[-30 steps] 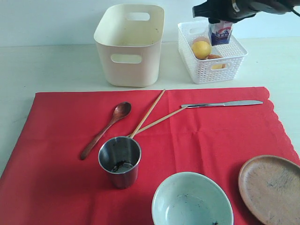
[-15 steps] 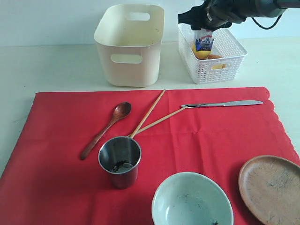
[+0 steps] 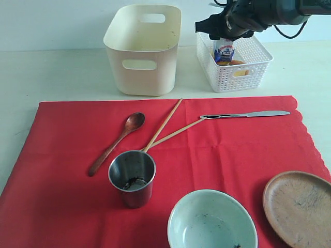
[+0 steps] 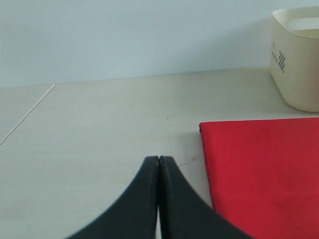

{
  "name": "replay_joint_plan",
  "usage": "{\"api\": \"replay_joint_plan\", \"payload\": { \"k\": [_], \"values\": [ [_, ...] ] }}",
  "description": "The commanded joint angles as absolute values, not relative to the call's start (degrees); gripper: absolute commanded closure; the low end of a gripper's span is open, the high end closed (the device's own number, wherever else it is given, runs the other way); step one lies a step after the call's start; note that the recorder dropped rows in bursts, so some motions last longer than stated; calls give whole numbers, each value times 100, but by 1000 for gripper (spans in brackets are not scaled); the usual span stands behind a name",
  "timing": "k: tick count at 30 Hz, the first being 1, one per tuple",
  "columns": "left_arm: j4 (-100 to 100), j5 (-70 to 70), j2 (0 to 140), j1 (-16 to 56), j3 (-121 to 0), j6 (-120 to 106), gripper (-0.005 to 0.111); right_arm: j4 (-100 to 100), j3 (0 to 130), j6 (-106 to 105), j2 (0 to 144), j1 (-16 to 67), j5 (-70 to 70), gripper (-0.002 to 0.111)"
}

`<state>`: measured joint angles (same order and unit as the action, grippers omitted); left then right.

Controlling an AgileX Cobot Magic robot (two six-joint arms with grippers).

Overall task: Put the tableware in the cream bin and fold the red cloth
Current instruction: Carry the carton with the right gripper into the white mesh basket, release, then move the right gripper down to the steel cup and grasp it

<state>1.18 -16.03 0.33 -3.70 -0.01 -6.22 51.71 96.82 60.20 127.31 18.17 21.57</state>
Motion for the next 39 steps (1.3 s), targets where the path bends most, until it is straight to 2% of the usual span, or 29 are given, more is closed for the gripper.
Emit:
{"api": "replay_joint_plan", "payload": {
  "k": [1,7,14,18,21,22,23,24,25,26,30,39],
  "values": [
    [138,-1568,0,-338,0,-581,105,5200,9772,5985,12679,1799,2085,48],
    [138,-1568,0,-338,0,-581,105,5174,9772,5501,12449,1799,2085,35],
    [138,-1568,0,-338,0,-581,105,5013,9772,5501,11975,1799,2129,33],
    [138,-1568,0,-338,0,-581,105,4266,9772,5313,11574,1799,2494,35],
    [138,-1568,0,-338,0,-581,105,3742,9772,4467,11245,1799,2844,43],
    [138,-1568,0,-338,0,-581,105,3461,9772,4018,11050,1799,3120,53],
    [138,-1568,0,-338,0,-581,105,3343,9772,3859,10980,1799,3315,57],
    [138,-1568,0,-338,0,-581,105,2986,9772,3498,10819,1799,3742,68],
    [138,-1568,0,-338,0,-581,105,2827,9772,3386,10767,1799,3923,73],
    [138,-1568,0,-338,0,-581,105,2529,9746,3135,10656,1799,4291,84],
    [138,-1568,0,-338,0,-581,105,1780,9310,2773,10340,1895,4731,107],
    [138,-1568,0,-338,0,-581,105,1602,8026,2589,10199,3403,4646,108]
  ]
}}
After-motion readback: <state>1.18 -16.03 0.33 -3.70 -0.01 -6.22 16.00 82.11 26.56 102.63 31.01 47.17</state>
